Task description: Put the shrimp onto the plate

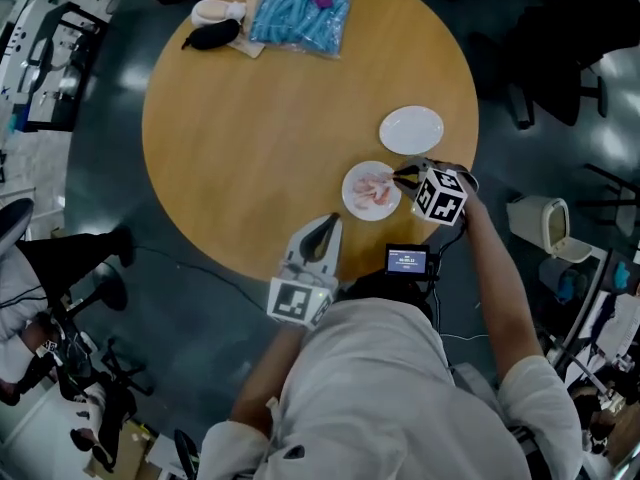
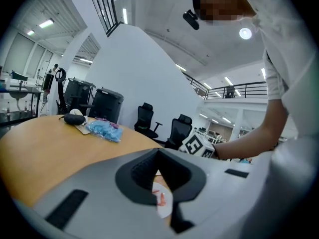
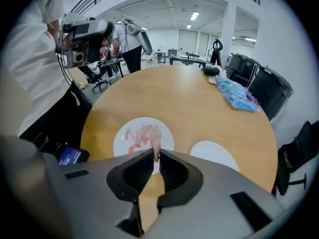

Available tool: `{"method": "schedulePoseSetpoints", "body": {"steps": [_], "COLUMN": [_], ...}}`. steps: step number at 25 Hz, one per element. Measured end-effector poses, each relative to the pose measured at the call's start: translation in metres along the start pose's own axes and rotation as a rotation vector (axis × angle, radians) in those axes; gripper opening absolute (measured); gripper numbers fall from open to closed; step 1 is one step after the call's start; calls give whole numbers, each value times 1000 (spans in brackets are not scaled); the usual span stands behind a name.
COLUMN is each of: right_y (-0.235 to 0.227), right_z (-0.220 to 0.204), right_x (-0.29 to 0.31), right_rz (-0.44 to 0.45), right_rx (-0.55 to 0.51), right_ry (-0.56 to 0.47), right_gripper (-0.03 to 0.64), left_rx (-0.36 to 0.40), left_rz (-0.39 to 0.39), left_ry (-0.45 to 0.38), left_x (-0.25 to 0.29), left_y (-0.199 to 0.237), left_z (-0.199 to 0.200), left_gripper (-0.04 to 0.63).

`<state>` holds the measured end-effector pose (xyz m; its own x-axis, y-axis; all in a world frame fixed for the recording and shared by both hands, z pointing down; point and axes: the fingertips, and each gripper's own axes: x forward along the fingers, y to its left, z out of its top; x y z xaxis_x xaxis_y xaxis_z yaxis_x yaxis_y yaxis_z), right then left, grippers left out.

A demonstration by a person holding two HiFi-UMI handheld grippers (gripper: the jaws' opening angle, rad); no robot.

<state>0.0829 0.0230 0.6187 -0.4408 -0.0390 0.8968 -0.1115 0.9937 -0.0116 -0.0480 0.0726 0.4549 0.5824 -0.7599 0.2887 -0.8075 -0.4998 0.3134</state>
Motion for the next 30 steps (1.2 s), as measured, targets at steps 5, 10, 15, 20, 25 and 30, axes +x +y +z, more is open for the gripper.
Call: {"method": "schedulePoseSetpoints", "body": {"steps": [5, 10, 15, 20, 25, 30], "right_y": [65, 76, 76, 70, 66, 48], "right_z": [-7, -20, -22, -19, -14, -15], "right_x": [37, 54, 58, 58, 55, 34], "right_rz": [40, 2, -27, -69, -68, -160], "right_rx": [33, 57, 57, 97, 118, 139], "right_ry": [103, 224, 289, 291, 279, 248], "right_gripper": [44, 44, 46, 48, 78, 77], "left_rx": [3, 4, -4, -7, -6, 16], "left_rz": [-29, -34, -35, -32, -34, -37], "left_ry": [0, 5, 4, -8, -17, -25], "left_x": [-7, -18, -24, -29, -31, -30], "left_y": [-3, -2, -2, 0, 2, 1], "left_z": [-2, -8, -10, -8, -4, 1], "left_gripper": [8, 8, 8, 8, 8, 8]}}
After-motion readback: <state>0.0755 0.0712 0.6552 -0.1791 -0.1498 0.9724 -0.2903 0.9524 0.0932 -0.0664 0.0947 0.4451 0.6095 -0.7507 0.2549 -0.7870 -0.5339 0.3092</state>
